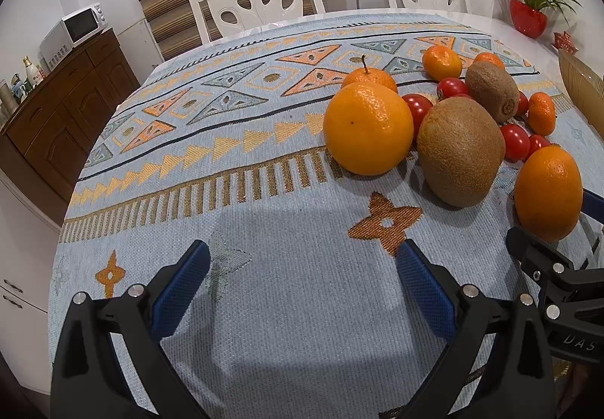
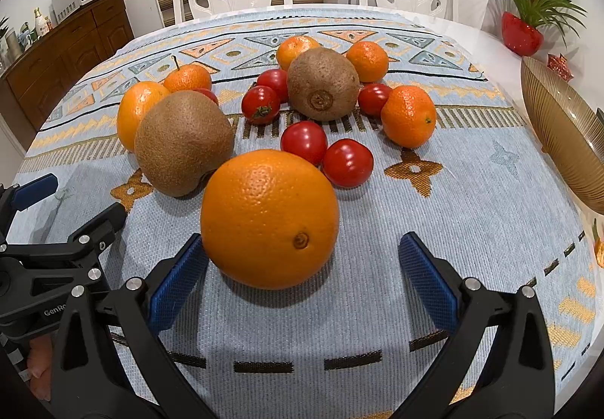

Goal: Organize fruits
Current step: 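Move the right gripper to the large orange and close on it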

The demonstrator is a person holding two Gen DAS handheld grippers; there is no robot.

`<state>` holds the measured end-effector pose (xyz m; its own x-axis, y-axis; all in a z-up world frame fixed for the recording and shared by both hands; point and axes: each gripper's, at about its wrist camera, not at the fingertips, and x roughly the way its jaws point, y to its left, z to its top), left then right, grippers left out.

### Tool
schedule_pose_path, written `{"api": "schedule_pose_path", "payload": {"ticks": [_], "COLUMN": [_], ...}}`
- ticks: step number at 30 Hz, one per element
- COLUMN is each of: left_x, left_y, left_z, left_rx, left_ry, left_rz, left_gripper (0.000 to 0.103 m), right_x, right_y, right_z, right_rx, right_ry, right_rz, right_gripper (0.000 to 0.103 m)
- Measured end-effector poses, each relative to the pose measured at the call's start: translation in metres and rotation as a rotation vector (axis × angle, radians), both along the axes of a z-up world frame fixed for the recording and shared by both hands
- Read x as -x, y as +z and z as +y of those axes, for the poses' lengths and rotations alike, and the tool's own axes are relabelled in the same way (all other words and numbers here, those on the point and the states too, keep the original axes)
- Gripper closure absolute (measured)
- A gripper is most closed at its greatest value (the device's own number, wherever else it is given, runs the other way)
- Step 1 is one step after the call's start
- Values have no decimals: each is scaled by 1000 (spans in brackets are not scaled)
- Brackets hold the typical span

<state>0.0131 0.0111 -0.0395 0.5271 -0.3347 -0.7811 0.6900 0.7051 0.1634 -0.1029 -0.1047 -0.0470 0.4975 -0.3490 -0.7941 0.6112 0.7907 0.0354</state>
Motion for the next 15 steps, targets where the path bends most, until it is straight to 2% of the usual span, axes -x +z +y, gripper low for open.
{"api": "schedule_pose_path", "payload": {"ticks": [5, 7, 15], "left_x": [-1, -5, -17], "left_y": [1, 2, 24], "left_z": [1, 4, 14], "left_rx": [10, 29, 164], "left_ry": [4, -2, -98], "left_rz": [8, 36, 229], "left_gripper": [5, 5, 5], "right_x": [2, 4, 20], "right_y": [1, 3, 15], "right_z": [-1, -1, -2], "right_rx": [-10, -12, -32], "right_ry": [3, 12, 60], "right_rz": [-16, -33, -102], "right_gripper": [3, 3, 3]}}
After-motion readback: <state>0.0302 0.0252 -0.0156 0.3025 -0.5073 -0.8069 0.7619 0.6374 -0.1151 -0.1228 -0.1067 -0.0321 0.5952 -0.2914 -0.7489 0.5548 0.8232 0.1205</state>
